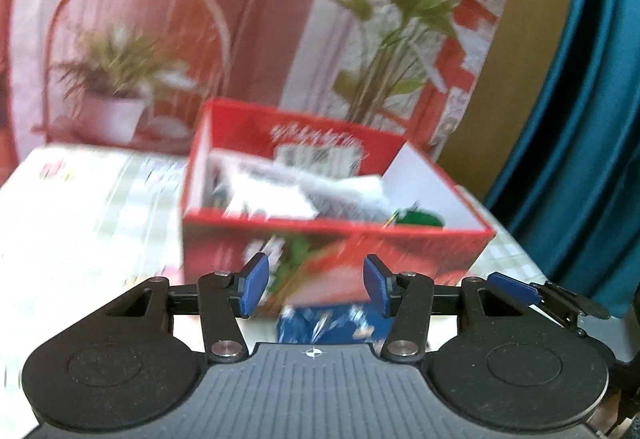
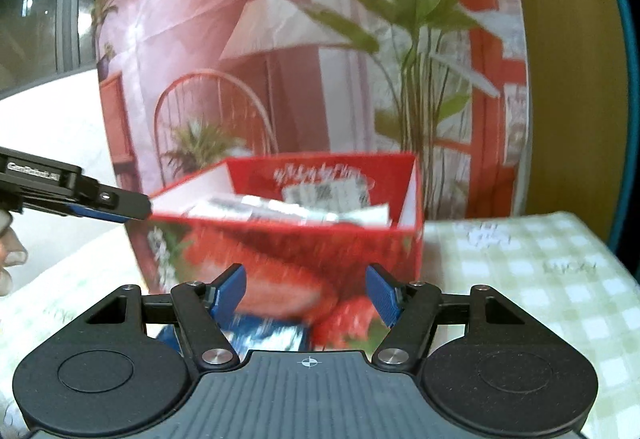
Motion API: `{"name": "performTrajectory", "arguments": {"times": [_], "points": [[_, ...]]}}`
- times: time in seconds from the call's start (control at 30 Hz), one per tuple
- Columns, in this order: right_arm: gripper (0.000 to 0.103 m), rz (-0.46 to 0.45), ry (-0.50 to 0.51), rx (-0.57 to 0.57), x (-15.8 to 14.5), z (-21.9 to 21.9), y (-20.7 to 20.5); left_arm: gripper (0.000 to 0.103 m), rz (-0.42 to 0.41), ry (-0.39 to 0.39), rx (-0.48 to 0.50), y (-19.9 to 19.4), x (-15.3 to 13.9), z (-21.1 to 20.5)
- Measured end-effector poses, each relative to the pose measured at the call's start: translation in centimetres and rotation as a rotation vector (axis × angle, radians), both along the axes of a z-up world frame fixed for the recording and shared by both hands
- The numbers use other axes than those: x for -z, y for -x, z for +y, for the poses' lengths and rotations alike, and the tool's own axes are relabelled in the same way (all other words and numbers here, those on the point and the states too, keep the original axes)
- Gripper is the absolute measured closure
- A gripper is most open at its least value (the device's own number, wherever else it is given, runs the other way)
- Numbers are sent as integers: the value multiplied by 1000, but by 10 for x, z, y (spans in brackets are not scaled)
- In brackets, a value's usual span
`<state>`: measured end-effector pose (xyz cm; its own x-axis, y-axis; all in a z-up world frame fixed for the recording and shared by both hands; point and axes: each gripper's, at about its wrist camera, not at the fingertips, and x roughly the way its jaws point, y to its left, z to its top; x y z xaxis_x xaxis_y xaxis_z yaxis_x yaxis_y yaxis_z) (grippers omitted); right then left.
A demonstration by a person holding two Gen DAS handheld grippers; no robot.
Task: Organize soft objects
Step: 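Move the left tool down to the blue packaged item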
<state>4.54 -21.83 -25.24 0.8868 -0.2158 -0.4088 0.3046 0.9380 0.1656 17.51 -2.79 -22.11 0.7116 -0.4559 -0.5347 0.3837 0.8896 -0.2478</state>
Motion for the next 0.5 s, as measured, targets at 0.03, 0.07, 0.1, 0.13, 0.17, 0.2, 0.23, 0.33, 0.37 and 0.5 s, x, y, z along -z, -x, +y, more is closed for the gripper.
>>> {"name": "performTrajectory", "arguments": {"times": [0.03, 0.07, 0.1, 0.13, 0.17, 0.2, 0.23, 0.33, 0.37, 0.5], "points": [[40, 13, -3, -3, 4, 2, 1, 48, 14, 4, -16, 3, 6, 5], [40, 24, -9, -4, 7, 5, 2, 48, 26, 7, -27, 5, 10, 8], [40, 31, -15, -6, 10, 7, 2, 48, 39, 10, -39, 7, 16, 11], [40, 36, -20, -8, 13, 9, 3, 48, 54, 14, -53, 9, 21, 13], [40, 40, -25, -7, 16, 10, 3, 48, 71, 20, -61, 11, 27, 15], [40, 47, -30, -7, 19, 12, 3, 48, 85, 26, -61, 13, 32, 16], [40, 54, -34, -8, 22, 14, 3, 48, 95, 29, -57, 15, 36, 16], [40, 77, -53, -17, 29, 18, 2, 48, 113, 22, -49, 16, 43, 16], [40, 83, -60, -19, 31, 18, 1, 48, 116, 20, -52, 15, 45, 15], [40, 96, -90, -5, 36, 14, -4, 49, 152, 29, -61, 6, 54, 15]]}}
